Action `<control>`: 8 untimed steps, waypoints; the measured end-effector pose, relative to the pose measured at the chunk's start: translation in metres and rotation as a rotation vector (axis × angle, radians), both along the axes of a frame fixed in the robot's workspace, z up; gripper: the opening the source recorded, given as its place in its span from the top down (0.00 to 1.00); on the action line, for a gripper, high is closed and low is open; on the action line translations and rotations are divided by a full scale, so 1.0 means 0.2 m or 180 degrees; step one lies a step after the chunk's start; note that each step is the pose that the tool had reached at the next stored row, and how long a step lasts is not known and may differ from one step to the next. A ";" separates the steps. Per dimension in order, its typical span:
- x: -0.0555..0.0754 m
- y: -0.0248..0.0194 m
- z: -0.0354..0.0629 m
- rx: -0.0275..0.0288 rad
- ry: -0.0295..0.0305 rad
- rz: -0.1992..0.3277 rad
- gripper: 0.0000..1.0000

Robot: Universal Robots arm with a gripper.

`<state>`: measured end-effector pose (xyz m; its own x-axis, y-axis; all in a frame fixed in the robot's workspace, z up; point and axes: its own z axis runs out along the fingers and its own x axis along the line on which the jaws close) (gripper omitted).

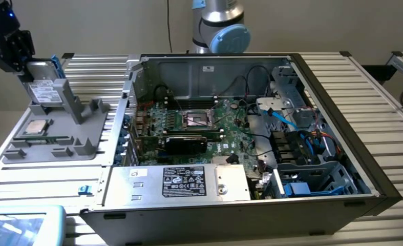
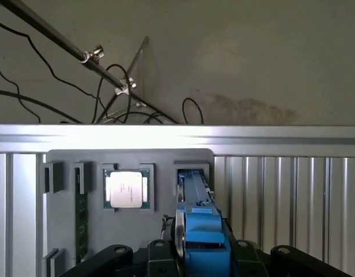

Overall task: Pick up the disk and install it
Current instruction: 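Pick up the disk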

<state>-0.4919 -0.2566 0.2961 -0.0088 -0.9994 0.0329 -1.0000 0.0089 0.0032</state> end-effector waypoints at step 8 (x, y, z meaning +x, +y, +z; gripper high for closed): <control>0.00 0.000 0.001 -0.0005 -0.0003 0.0000 0.63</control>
<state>-0.4919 -0.2565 0.2963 -0.0089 -0.9994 0.0344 -1.0000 0.0090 0.0024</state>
